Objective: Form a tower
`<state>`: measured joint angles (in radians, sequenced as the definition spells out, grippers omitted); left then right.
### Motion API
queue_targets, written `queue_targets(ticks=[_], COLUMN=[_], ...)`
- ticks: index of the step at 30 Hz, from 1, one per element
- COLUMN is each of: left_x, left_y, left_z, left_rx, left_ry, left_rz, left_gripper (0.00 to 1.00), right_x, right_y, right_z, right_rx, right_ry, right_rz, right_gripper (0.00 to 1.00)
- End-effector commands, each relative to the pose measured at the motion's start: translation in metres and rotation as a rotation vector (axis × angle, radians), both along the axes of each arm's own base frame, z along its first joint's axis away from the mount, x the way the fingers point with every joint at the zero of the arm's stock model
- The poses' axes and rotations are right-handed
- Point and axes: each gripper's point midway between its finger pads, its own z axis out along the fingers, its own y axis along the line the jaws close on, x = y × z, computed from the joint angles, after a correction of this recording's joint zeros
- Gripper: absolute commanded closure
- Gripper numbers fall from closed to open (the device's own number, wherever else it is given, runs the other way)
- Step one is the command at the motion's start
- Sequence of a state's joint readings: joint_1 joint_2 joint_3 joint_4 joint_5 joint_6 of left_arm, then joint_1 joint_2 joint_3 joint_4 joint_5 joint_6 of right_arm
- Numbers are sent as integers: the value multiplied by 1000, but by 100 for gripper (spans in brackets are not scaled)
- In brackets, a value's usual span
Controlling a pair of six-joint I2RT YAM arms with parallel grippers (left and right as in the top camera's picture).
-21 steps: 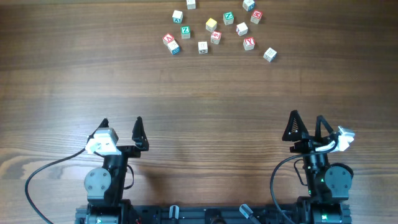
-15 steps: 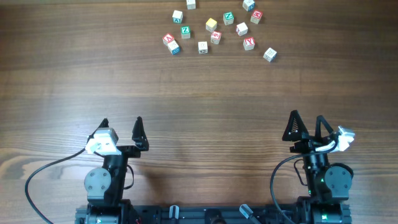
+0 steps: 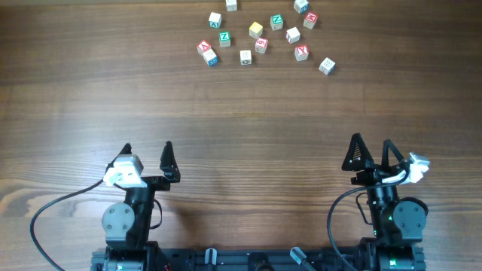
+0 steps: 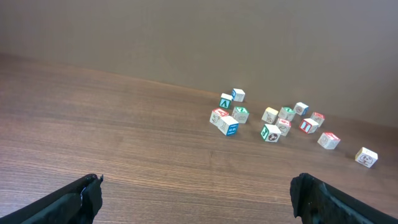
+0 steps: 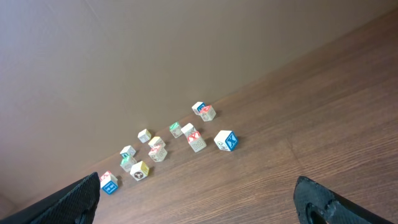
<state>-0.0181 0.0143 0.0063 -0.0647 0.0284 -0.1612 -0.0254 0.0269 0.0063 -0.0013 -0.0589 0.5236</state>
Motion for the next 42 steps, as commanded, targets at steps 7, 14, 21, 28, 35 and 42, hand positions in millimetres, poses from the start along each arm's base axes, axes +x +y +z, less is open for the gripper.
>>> queue_targets(ticks=[7, 14, 21, 28, 35, 42], left_x=[-1, -1, -1, -1, 0, -20], left_y=[1, 1, 1, 1, 5, -57], left_z=[0, 0, 0, 0, 1, 57], left_rx=[16, 16, 16, 16, 47, -63], left_ry=[-1, -1, -1, -1, -8, -124], left_rz=[1, 1, 1, 1, 26, -346], left_gripper=[0, 0, 0, 0, 0, 0], right_x=[0, 0, 0, 0, 0, 0], right_y=[-3, -3, -3, -3, -3, -3], right_z=[2, 2, 2, 2, 2, 2], right_rx=[7, 6, 7, 7, 7, 7], right_ry=[-10, -10, -10, -10, -10, -10], right_rz=[-16, -16, -16, -16, -16, -16], right_gripper=[0, 0, 0, 0, 0, 0])
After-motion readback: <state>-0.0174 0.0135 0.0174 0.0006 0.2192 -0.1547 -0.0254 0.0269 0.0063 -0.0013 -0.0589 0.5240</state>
